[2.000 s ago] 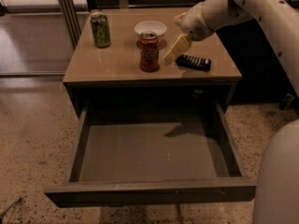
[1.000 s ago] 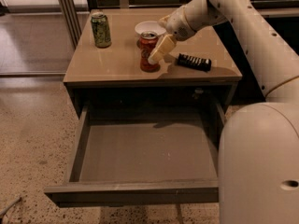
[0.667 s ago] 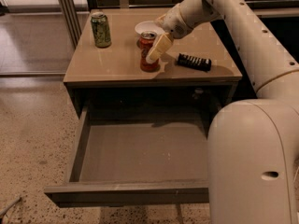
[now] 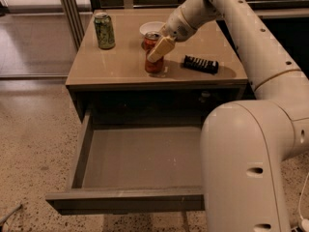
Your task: Place coke can into top drawer
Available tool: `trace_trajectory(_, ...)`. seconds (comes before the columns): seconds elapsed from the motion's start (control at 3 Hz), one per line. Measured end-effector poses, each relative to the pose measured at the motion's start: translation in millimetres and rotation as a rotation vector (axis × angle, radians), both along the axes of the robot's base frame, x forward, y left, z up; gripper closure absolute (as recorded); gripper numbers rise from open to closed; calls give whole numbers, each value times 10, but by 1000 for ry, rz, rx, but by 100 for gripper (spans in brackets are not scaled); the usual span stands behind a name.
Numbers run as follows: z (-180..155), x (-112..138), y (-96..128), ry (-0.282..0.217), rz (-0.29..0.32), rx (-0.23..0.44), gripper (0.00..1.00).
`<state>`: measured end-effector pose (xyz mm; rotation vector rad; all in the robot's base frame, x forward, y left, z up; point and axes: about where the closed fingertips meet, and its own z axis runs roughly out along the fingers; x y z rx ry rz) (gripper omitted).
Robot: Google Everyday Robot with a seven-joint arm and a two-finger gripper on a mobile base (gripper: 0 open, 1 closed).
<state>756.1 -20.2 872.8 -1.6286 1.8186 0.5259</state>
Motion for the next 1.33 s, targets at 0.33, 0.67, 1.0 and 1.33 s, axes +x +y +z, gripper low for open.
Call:
trace_trajectory(0.33,-12,-8,0,7,1,-4,64)
trace_trajectory(0.67,-12,-7,0,7,1,-4,88)
trace_trajectory(1.0,19,-68,-25,-3,14,2,100)
trace_trajectory(1.33,119,-227,-55,-20,34,23,100)
